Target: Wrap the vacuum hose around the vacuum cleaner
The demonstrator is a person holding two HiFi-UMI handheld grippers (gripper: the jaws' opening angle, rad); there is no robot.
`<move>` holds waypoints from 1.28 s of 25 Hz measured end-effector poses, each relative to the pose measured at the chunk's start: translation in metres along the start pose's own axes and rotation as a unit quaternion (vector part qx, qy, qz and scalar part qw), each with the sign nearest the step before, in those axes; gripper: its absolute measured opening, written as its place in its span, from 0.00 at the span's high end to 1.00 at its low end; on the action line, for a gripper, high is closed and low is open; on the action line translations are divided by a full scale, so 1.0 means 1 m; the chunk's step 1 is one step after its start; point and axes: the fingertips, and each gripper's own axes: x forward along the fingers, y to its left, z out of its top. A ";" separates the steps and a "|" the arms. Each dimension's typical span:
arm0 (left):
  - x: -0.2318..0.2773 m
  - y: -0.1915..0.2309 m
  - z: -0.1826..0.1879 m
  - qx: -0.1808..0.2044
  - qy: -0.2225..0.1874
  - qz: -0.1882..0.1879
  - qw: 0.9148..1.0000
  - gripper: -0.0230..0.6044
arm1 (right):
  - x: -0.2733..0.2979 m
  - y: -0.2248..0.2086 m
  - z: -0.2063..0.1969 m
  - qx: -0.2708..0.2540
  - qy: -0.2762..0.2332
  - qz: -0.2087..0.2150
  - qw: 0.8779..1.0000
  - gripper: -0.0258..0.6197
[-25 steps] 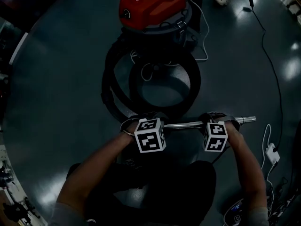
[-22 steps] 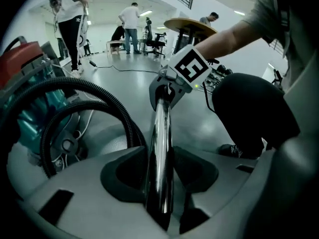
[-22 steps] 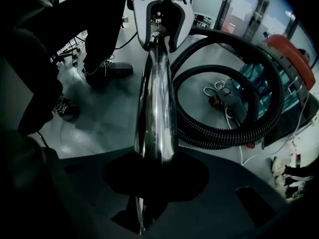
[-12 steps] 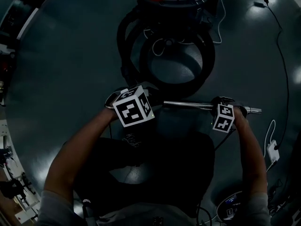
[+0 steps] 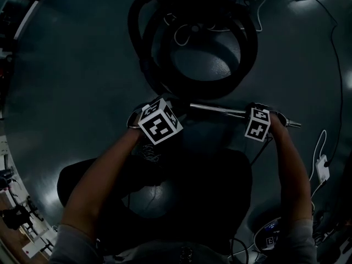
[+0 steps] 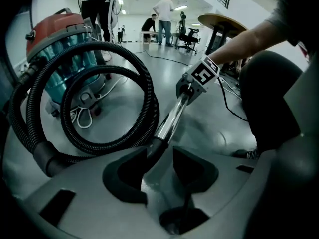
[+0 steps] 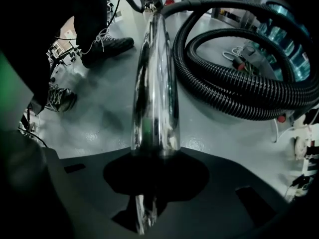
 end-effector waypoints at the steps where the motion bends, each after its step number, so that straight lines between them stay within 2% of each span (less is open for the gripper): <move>1: 0.005 0.000 0.000 -0.008 -0.006 0.002 1.000 0.70 | 0.004 0.001 -0.002 0.002 0.003 0.000 1.000 0.80; 8: 0.036 0.004 -0.004 -0.008 -0.004 0.021 1.000 0.70 | 0.023 -0.004 -0.014 0.010 0.020 -0.015 1.000 0.80; 13: 0.055 0.009 -0.003 -0.032 -0.020 0.016 0.999 0.70 | 0.028 0.004 -0.021 0.036 0.023 -0.006 0.999 0.80; 18: 0.062 0.025 -0.002 -0.044 -0.015 0.033 0.998 0.70 | 0.029 0.000 -0.017 0.056 0.027 0.009 0.998 0.80; 22: 0.071 0.035 0.002 -0.041 -0.003 0.050 0.998 0.70 | 0.029 0.000 -0.015 0.096 0.008 0.037 0.995 0.79; 27: 0.077 0.042 0.009 -0.037 -0.006 0.055 0.998 0.70 | 0.029 -0.002 -0.017 0.117 -0.010 0.045 0.992 0.78; 30: 0.076 0.043 0.010 -0.034 -0.003 0.055 0.998 0.70 | 0.027 -0.003 -0.014 0.151 -0.032 0.047 0.987 0.74; 31: 0.075 0.043 0.011 -0.033 -0.004 0.055 0.998 0.71 | 0.026 -0.002 -0.014 0.170 -0.042 0.047 0.983 0.70; 32: 0.075 0.043 0.012 -0.032 -0.004 0.056 0.998 0.75 | 0.023 -0.003 -0.013 0.184 -0.052 0.043 0.980 0.67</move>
